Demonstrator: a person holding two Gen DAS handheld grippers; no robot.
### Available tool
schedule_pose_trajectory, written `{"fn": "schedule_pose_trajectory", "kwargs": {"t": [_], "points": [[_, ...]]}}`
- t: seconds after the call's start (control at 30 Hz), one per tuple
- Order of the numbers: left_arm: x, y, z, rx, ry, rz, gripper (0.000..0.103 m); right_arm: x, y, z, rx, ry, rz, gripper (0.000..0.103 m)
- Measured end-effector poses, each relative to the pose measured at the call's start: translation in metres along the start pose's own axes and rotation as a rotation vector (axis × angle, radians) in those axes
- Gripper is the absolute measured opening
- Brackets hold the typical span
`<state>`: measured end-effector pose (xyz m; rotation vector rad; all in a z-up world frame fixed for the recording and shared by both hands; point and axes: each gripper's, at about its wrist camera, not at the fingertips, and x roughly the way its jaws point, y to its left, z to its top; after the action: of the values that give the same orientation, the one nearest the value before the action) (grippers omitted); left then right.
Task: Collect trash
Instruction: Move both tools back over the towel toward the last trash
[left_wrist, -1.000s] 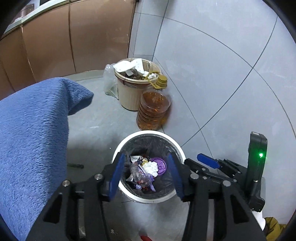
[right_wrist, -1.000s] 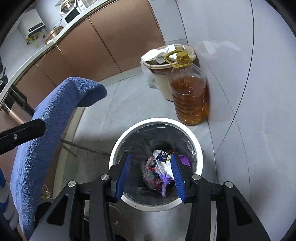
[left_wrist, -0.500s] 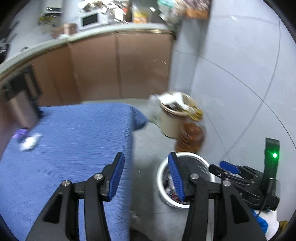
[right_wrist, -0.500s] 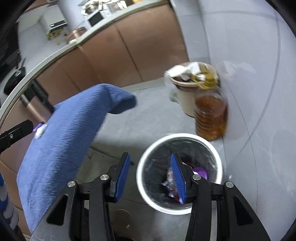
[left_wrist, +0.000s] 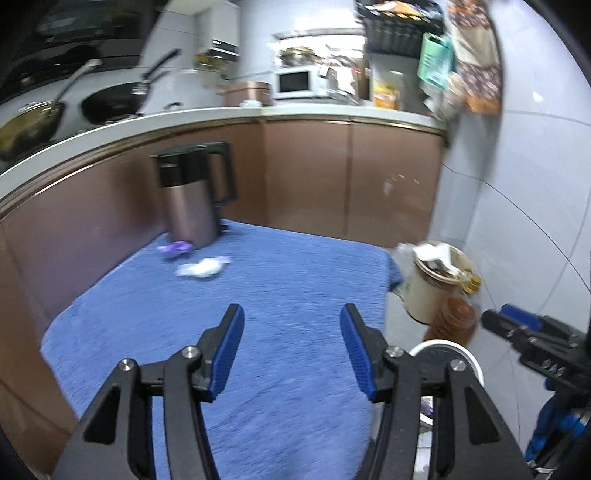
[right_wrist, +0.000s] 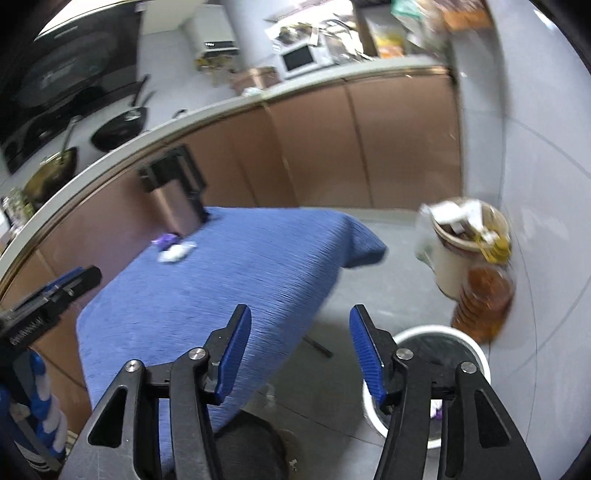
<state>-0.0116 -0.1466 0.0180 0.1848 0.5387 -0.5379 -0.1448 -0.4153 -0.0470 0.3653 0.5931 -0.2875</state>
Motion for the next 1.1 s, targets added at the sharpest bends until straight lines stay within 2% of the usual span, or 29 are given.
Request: {"fn": "schedule_pose_trajectory", "kwargs": {"t": [0.2,0.33,0.4,0.7,1.1], "points": [[-0.027,0.040,-0.014,-0.067,-0.031,0.073,0.055,-0.018,0.048,0.007,-0.084,-0.035,0.053,0.058],[-0.040,0.057,-0.023,-0.105,-0.042,0.097,0.057,-0.027,0.069,0.008,-0.123,-0.044,0.079,0.059],[-0.045,0.065,-0.028,-0.125,-0.042,0.103,0.057,-0.030,0.076,0.007,-0.140,-0.046,0.085,0.063],[-0.053,0.077,-0.036,-0.166,-0.043,0.107,0.057,-0.039,0.090,0.006,-0.166,-0.057,0.091,0.064],[-0.054,0.082,-0.038,-0.182,-0.033,0.103,0.058,-0.040,0.087,0.009,-0.169,-0.060,0.090,0.064]]}}
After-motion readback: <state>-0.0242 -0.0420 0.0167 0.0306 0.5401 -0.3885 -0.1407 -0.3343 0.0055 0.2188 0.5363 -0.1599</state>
